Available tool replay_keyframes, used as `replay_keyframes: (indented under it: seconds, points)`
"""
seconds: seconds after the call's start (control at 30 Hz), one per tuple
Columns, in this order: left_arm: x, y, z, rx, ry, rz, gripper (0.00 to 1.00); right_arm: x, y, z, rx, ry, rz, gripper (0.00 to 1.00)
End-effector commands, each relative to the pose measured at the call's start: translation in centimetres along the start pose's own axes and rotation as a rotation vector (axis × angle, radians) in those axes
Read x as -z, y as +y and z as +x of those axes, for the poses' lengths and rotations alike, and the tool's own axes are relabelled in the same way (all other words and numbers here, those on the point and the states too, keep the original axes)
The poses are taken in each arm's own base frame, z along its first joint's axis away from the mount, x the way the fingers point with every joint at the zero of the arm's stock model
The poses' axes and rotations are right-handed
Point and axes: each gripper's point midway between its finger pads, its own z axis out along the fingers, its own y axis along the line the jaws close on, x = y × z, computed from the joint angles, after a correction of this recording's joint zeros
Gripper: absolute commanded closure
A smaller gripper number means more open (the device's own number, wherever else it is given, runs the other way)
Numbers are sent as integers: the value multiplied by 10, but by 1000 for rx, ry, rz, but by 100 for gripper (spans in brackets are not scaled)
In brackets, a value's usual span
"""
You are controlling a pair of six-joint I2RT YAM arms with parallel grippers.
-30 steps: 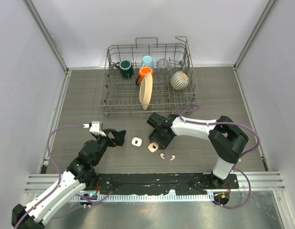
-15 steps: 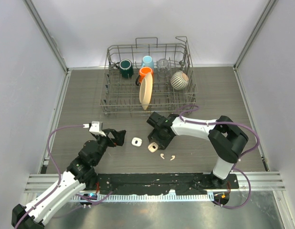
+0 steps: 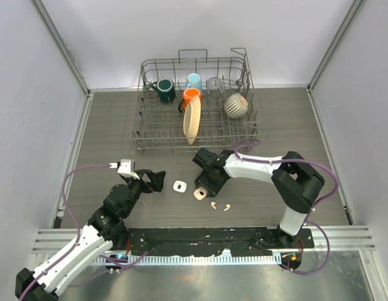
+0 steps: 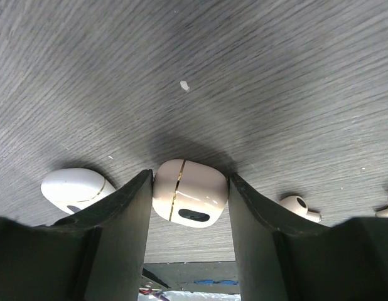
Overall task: Insert the wireless bluetooth earbuds into the charging case
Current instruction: Pick up the charging case at the center of the board, then adjust the charging case.
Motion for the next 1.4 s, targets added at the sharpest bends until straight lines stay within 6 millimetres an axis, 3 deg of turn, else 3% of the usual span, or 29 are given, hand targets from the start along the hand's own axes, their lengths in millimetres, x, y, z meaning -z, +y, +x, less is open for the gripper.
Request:
replay_keyframes:
  seconds: [0.0,0.17,0.3,0.53,0.57,0.7,0.93,1.0,1.13,1.37]
  points:
    - [-1,-3,-19,24,-59,-5,0,0,0,0,-7,0,-13,92]
    - [0,-9,-25,37,-70,16,0,9,10,1,-22,8,-106,99]
    - [1,-12,-29,43,-82,28,0,19,13,-6,-39,-30,-166,99]
    - [7,-22,-45,136,-142,77,0,66,36,-31,-54,-158,-349,99]
    - [7,-24,-46,151,-151,92,0,84,47,-33,-65,-163,-432,99]
    - [12,-43,-55,194,-175,193,0,115,57,-41,-102,-198,-590,99]
    - [14,-98,-78,226,-182,440,2,169,66,-63,-210,-282,-805,99]
    - [6,-108,-67,241,-127,478,3,175,64,-64,-243,-272,-847,99]
    - [4,-138,-69,260,-101,619,3,183,66,-66,-249,-281,-869,99]
    - [3,-170,-67,241,-91,715,3,183,72,-58,-250,-230,-895,99]
